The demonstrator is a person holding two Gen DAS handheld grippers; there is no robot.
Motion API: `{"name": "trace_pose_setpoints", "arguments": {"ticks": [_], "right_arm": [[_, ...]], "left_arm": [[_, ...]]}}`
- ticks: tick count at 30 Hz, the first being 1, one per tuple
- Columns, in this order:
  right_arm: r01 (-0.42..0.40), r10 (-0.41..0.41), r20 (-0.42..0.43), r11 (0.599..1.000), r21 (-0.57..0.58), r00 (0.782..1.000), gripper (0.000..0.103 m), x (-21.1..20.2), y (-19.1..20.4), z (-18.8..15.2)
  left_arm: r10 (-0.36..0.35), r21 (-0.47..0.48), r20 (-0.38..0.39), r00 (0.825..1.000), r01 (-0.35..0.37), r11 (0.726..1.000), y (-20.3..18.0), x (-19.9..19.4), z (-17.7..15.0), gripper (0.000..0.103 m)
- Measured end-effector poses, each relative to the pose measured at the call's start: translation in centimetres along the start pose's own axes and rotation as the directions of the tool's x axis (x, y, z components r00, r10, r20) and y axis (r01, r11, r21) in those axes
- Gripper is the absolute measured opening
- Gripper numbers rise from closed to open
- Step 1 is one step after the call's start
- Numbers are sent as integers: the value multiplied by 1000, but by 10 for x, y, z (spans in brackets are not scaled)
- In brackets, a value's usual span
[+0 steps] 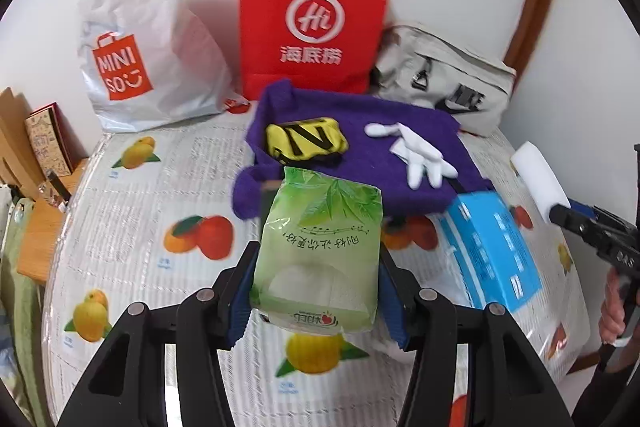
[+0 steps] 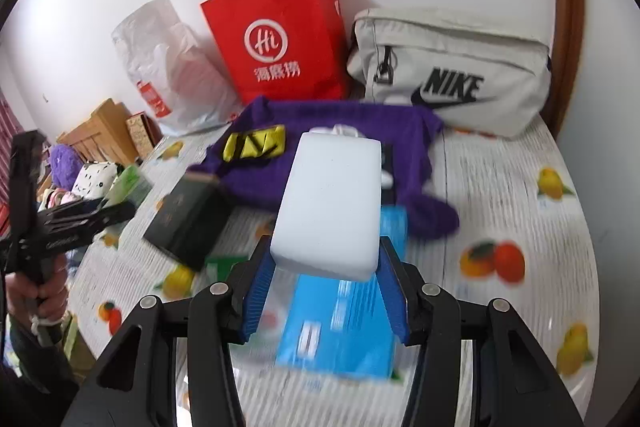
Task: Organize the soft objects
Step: 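Carry the tissue pack and foam block onto the purple towel and release both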
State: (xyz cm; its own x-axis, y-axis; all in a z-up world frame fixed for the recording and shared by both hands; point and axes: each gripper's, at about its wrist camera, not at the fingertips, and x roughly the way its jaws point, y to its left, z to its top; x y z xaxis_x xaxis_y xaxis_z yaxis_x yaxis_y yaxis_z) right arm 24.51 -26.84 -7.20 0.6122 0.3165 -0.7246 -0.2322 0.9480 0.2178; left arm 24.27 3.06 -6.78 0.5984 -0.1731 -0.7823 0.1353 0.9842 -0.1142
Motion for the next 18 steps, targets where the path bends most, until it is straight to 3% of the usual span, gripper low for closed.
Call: {"name": "trace_pose_setpoints", "arguments": {"ticks": [5,18], "right_arm": [[27,-27,-4,1000,-1,1000,50,25,-8,28],[94,-93,-68,995,13,993,50,81,-35,59]], "left_arm": [[30,-41,4,1000,-29,999,15,11,18,52],[-46,-32,-46,998,44,999,12,74,65,52]]}}
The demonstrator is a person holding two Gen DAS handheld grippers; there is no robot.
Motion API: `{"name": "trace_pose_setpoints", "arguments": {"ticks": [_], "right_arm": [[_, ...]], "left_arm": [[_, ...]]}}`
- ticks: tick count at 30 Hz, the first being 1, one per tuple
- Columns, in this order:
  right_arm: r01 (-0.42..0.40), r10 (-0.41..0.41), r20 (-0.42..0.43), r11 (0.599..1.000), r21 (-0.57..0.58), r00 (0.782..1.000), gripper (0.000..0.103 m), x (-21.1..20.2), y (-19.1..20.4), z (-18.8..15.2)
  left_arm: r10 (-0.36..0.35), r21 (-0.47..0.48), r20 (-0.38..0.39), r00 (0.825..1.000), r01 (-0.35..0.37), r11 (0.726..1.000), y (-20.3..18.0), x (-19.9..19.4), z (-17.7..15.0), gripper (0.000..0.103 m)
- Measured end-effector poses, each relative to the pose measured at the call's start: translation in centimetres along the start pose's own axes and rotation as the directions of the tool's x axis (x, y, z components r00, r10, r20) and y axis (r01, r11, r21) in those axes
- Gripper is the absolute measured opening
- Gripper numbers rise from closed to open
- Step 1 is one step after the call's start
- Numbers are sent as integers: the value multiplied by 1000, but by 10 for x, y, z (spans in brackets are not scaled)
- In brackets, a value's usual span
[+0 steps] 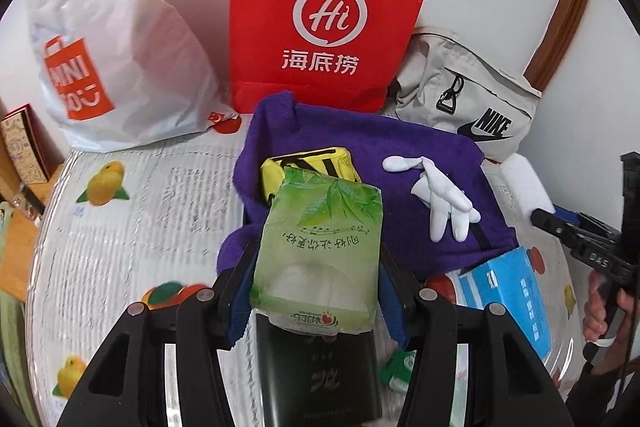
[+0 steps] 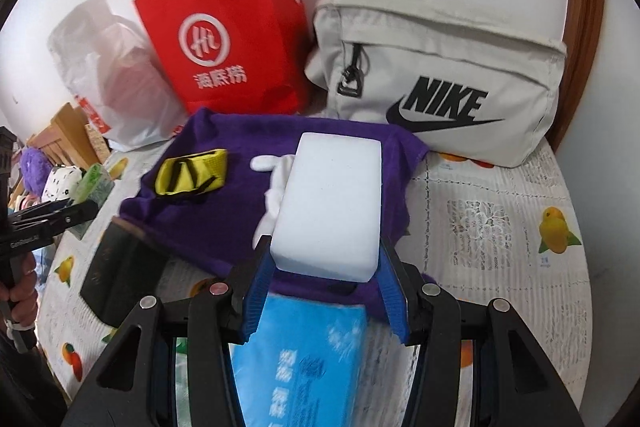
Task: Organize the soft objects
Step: 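Carry the tissue pack and foam block onto the purple towel and release both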
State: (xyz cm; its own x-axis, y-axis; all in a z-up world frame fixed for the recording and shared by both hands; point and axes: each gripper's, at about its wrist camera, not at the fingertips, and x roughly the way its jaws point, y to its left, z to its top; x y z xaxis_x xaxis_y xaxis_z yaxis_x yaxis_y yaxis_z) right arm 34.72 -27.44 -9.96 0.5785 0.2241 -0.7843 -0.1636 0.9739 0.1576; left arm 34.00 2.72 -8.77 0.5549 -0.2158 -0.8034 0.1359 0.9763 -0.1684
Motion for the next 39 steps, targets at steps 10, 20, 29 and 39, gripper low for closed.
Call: {"name": "trace_pose_setpoints", "arguments": {"ticks": [10,20,29,39], "right_arm": [[8,-11,-99,1000,-24,995,50,61,-4,10],[-19,13,-163,999,-33,987,61,83,-5,7],[19,-27,-94,996,-85,995,74,59,4,8],[-12,11,-69,1000,-21,998,75,42,-2,12]], "left_arm": [[-14,11,-35,999,14,1000,0,30,18,52],[-20,47,-74,997,23,999,-18,69,37,52],[-14,26,-120,993,18,1000,-18,103,44,54],[-3,22,-89,996,5,1000,-19,87,43,82]]}}
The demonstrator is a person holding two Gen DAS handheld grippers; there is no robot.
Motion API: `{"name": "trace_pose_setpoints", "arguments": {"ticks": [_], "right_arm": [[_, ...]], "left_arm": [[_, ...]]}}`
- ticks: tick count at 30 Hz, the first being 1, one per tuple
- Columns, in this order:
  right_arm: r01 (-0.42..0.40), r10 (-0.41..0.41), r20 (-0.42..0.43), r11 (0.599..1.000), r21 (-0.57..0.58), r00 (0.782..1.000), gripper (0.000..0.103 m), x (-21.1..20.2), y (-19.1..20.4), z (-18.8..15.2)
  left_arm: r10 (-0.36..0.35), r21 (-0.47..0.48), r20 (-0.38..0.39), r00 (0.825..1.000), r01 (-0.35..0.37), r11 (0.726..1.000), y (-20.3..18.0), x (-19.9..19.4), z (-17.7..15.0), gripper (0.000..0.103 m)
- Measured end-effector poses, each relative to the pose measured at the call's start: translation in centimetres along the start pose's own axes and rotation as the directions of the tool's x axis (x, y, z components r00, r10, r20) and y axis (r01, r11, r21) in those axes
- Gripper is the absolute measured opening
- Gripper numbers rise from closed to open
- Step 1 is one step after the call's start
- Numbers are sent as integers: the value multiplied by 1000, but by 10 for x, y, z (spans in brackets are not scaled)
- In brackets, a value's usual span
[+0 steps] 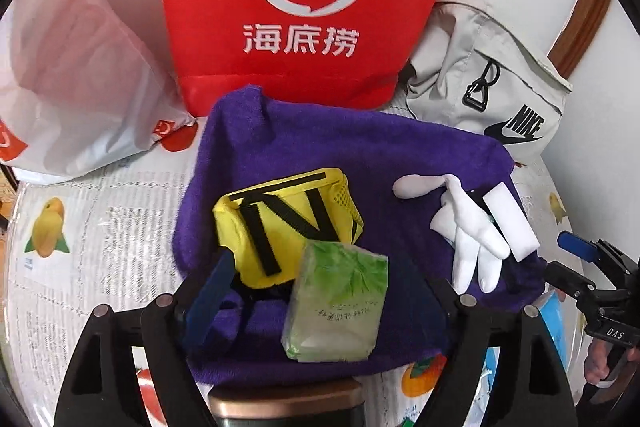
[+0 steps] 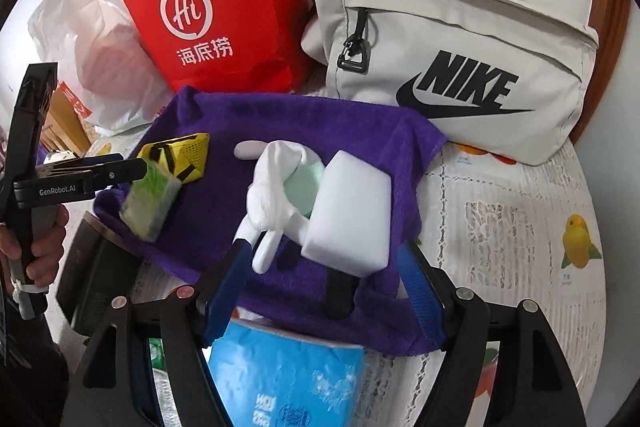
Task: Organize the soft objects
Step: 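Withdraw both grippers from the towel toward the clear plastic bag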
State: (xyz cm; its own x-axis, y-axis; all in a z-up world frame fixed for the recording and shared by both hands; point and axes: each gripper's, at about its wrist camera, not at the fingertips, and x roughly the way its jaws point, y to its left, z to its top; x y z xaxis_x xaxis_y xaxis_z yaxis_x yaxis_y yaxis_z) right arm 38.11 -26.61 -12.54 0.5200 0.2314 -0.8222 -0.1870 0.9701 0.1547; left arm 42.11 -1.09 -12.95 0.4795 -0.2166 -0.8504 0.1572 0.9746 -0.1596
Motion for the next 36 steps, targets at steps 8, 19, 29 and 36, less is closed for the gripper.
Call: {"name": "trace_pose_setpoints", "arguments": {"ticks": [8,19,29,36], "right_arm": [[-11,11,14,1000,13,1000,75,-27,10,-18],[-94,94,59,996,7,994,75,-81,40,-80],[-150,151,31,987,-53,988,75,-104,91,-153],[-148,144,-36,979,-142,989,74,-85,126,-189]], "left_arm": [[-18,2,133,991,18,1000,0,-54,-24,82],[-41,23,81,996,39,999,-14,-108,-95,82],[-26,-20,44,999,26,999,-9,-119,-163,82],[-43,-74,-2,999,43,996,9,-112,-203,82]]}}
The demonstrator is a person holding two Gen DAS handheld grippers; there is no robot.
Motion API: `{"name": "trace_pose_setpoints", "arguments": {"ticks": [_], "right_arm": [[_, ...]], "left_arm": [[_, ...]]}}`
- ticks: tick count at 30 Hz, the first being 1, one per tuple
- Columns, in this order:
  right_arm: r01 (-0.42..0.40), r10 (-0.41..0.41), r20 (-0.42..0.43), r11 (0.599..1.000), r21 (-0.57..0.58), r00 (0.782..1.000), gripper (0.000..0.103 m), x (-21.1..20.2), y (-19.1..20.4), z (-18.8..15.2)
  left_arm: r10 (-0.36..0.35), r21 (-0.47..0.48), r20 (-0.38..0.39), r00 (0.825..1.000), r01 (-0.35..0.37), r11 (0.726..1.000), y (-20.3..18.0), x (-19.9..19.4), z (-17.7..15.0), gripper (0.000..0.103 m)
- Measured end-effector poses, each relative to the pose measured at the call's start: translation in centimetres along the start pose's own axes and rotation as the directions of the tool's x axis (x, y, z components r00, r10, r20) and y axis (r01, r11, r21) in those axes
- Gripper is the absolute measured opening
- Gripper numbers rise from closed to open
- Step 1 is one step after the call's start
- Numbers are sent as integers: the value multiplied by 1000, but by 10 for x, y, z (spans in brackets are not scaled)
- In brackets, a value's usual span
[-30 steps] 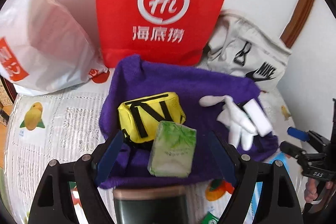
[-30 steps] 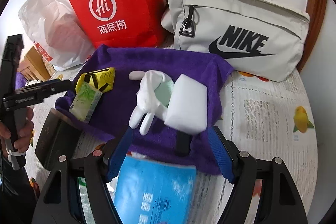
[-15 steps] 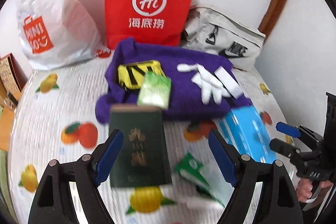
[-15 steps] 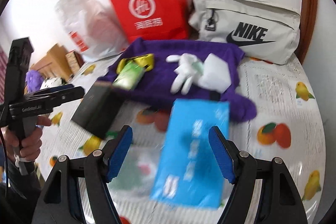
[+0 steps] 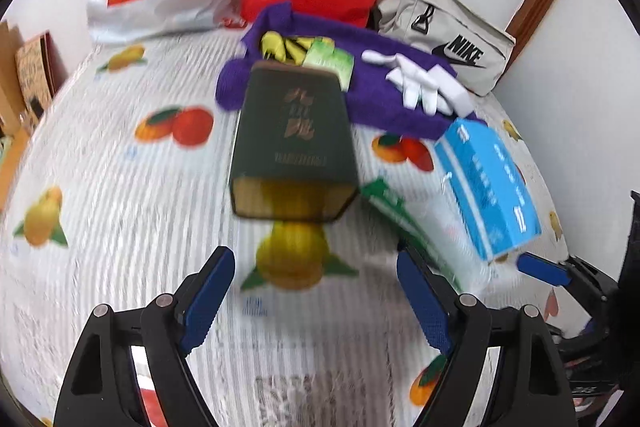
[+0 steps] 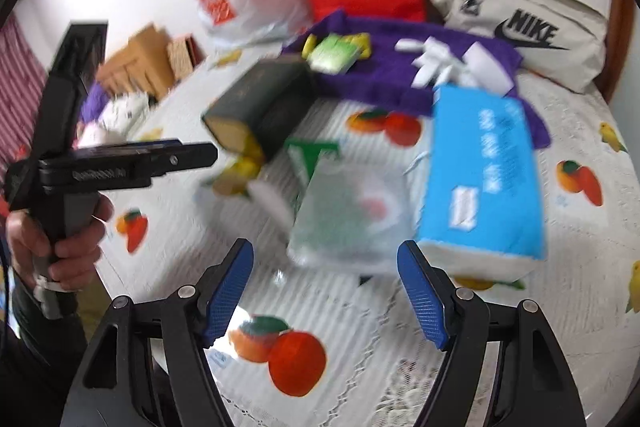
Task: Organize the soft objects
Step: 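Withdraw both grippers from the towel toward the clear plastic bag, then grasp the clear plastic bag with the right gripper and lift it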
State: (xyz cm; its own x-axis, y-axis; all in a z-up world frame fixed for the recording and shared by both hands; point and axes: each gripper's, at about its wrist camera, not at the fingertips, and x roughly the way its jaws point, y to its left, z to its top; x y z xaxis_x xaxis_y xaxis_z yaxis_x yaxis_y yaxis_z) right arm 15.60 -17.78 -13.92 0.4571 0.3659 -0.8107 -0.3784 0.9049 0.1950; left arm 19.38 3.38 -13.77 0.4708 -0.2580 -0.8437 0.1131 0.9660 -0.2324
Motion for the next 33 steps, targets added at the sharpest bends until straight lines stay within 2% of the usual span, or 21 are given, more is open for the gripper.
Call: {"name": "trace_pose_setpoints", "arguments": {"ticks": [3,6,7,9,10,11,13,18,24,31,33], "right_arm": [[18,-18,-10,999,-39,1000,72,14,9,-4],[69,-71,-15,994,-86,997,64,28,15,-5],[87,-90,-16,990,-108,996,58,32,17,-5],[121,-128,-30,979,-162,991,33,40,21,-7],[113,-122,-42,978,-177,992,20,42,23,-7],[89,-98,-44,980,-178,994,17,40,24,-8],[93,-98,-18,981,-170,995,11,33,25,-9],[21,-18,23,994,-111,1000,9,5,23,-10],[-77,78,20,996,-46,997,9,-22,18,-19],[22,-23,-54,1000,-10,998,9,-25,5,-53],[17,-16,-85,1000,18,996,10,-19,-2,-61]], "left_arm": [[-2,6,-16,1000,2,1000,4,3,-13,82],[2,-1,-23,1000,-2,1000,10,4,-21,82],[-1,-7,-23,1000,1,1000,13,4,-23,82],[-5,-20,-23,1000,4,1000,16,4,-25,82],[-8,-27,-25,1000,7,1000,18,4,-26,82],[-11,-29,-26,1000,10,1000,19,4,-26,82],[-13,-28,-26,1000,13,1000,20,4,-26,82],[-26,-25,-21,999,25,999,16,2,-28,82],[-33,-15,-18,999,32,999,8,-2,-34,82],[-36,-4,-25,999,36,999,-1,-3,-39,82],[-39,5,-30,999,40,999,-4,-2,-42,82]]}}
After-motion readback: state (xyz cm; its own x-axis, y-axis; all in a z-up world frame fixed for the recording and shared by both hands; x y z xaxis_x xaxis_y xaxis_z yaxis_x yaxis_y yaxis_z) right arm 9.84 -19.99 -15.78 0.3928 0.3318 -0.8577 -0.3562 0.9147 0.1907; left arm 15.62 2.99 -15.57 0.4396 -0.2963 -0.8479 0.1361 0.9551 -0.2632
